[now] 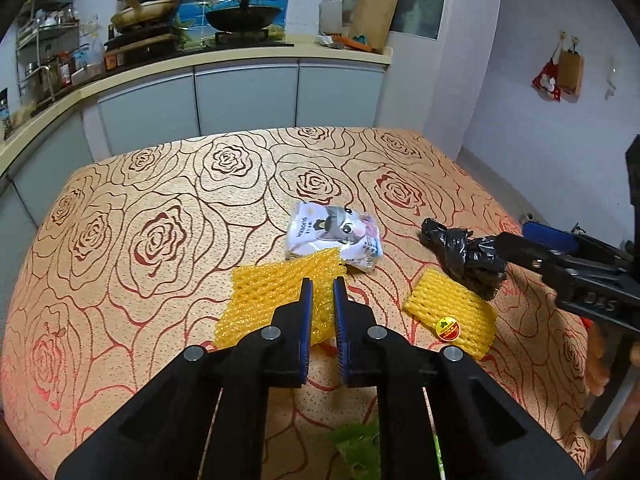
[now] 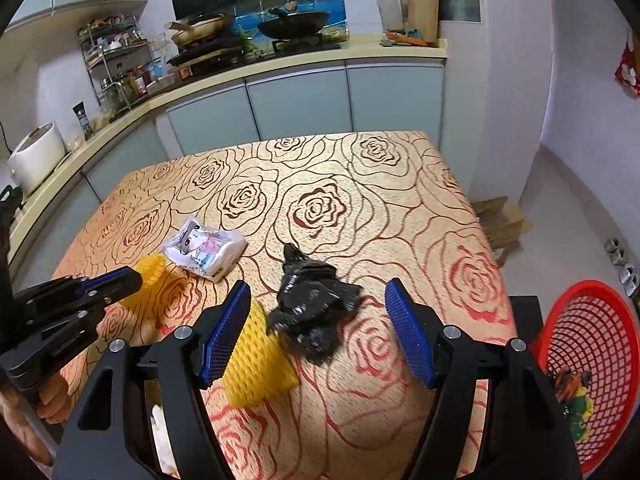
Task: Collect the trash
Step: 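Close the right tool on the black plastic bag and lift it, then carry the yellow foam net and black bag over the red wastebasket with both tools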
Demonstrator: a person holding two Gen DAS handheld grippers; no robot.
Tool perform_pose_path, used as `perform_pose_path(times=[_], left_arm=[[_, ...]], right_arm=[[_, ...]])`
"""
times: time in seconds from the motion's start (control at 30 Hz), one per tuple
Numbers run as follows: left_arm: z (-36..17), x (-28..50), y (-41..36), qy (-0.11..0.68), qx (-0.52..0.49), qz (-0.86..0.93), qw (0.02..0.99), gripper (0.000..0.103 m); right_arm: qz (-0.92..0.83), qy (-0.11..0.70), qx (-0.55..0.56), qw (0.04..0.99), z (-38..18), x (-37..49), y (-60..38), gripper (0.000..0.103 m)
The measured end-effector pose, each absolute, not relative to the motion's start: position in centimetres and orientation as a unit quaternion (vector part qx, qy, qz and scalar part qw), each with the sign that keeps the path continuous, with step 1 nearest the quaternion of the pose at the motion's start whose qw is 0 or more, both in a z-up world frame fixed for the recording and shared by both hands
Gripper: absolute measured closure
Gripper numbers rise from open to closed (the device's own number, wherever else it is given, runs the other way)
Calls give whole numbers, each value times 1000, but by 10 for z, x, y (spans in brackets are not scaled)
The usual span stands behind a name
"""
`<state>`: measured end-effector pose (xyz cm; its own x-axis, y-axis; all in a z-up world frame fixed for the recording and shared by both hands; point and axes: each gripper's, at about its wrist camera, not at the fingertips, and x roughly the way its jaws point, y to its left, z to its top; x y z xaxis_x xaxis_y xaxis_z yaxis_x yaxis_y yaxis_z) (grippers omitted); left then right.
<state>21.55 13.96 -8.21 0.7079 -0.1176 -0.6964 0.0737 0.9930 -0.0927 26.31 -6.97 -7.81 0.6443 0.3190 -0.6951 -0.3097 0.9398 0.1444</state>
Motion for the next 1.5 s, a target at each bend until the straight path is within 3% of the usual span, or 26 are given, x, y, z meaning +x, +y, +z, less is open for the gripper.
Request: perform_pose_path(times=[0.27, 0.5, 0.83, 1.5], left_arm=[[-76, 208, 149, 375, -36, -38, 926, 93], [-71, 196, 156, 368, -38, -19, 929, 93], [-68, 186, 163, 372, -48, -6, 927, 93], [-17, 162, 156, 321, -38, 12, 946, 93]], right_arm=[[177, 399, -4, 900, -89, 281, -57, 45], [179, 416, -21, 891, -103, 289, -48, 64], [180, 410, -22, 894, -104, 284, -51, 81], [193, 322, 5, 927, -25, 235, -79, 83]])
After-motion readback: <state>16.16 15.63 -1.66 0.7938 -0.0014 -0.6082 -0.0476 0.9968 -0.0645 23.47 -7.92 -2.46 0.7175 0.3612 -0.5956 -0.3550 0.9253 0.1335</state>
